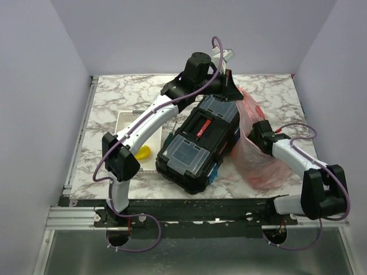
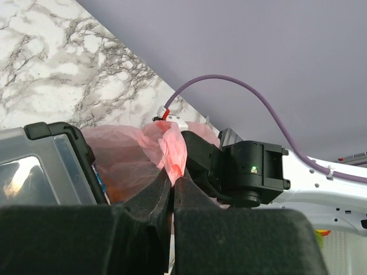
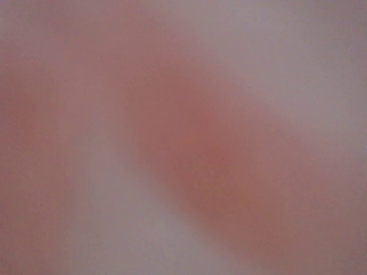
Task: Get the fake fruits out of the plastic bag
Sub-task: Adjust the plastic bag at the center of the board.
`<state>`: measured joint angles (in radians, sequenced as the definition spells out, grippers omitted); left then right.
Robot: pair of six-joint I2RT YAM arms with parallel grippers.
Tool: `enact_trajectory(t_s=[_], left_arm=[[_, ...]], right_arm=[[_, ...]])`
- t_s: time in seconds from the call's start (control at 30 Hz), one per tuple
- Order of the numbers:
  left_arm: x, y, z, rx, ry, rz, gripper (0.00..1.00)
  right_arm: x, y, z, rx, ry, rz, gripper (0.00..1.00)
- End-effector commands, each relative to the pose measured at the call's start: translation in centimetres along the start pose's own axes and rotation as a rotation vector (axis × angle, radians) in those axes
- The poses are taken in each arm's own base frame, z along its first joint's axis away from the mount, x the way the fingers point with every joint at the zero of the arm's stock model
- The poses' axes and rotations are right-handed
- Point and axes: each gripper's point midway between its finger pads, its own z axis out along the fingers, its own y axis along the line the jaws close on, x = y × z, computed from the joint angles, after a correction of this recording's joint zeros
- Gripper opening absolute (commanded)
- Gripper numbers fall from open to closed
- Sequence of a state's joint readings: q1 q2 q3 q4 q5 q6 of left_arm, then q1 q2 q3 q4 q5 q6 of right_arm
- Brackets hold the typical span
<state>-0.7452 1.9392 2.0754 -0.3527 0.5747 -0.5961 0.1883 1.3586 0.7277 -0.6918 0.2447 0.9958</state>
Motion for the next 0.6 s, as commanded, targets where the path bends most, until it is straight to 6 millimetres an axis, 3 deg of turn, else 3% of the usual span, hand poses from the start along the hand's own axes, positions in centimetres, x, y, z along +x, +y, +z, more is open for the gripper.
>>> enact_trajectory(t_s=[0.0,0.23,0.37,0.57], left_arm=[[-0.6,-0.7,-0.7,0.022,-0.016,0.009,0.00],[0.0,-0.3,-0.6,0.014,0.003,0.003,0.00],[-0.2,-0.7,-1.2,0.010,-0.001,0.014,0.00],[-1.0,-3.2,-2.9,0.054,-0.021,0.035,0.00]], right_arm=[[0.1,-0.6,-1.9,-0.016,0.010,0.001,0.48],[-2.1,1.3,-7.3,-0.198,-0.079,0.054,0.29],[-3.3,1.4,-9.1,-0.261,-0.150,0.057,0.23],[-4.8,2.5,-12.4,-0.389,-0.236,0.007,0.18]])
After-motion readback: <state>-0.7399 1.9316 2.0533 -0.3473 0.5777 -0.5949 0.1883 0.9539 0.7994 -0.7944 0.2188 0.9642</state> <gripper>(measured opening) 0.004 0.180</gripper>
